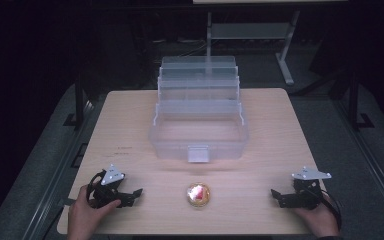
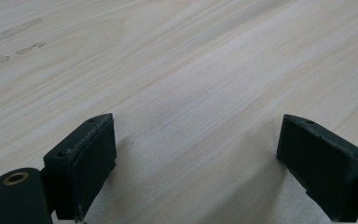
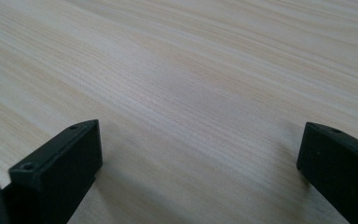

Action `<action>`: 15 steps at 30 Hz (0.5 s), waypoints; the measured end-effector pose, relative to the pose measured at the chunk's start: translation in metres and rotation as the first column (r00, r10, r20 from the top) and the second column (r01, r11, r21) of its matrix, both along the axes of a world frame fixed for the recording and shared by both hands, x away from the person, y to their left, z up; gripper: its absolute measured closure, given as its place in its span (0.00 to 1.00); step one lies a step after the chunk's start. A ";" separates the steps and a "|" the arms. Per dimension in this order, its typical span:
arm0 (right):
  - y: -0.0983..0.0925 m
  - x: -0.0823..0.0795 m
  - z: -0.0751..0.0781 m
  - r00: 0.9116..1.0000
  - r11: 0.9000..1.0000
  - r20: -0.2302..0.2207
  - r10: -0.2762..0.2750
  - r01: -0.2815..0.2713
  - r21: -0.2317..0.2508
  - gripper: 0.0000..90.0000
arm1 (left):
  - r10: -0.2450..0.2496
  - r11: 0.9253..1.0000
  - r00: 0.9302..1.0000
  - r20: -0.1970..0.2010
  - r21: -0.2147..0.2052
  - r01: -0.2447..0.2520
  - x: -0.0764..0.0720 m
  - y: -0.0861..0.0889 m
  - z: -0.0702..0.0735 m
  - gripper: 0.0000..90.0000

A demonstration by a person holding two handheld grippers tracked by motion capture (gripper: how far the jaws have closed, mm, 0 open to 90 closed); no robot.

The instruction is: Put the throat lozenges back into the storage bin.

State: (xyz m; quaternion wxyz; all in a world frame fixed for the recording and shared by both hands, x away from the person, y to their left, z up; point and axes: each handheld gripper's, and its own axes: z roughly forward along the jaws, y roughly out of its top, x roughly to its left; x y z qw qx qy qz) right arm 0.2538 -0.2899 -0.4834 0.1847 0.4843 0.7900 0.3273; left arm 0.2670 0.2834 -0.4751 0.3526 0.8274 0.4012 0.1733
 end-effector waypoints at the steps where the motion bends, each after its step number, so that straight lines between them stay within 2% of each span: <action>1: 0.000 0.000 0.000 1.000 1.000 0.000 0.000 0.000 0.000 0.00 | 0.000 1.000 1.000 0.000 0.000 0.000 0.000 0.000 0.000 0.12; 4: 0.000 0.000 0.000 1.000 1.000 -0.002 0.006 -0.006 0.000 0.00 | 0.000 1.000 1.000 0.000 0.000 0.000 0.000 0.000 0.000 0.12; 10: 0.002 0.002 0.005 0.999 1.000 -0.051 0.015 -0.016 -0.023 0.00 | 0.000 1.000 1.000 0.000 0.000 0.000 0.000 0.000 0.000 0.12; 15: 0.004 0.005 0.007 0.997 0.999 -0.068 0.035 -0.038 -0.038 0.00 | 0.000 1.000 1.000 0.000 0.000 0.000 0.000 0.000 0.000 0.12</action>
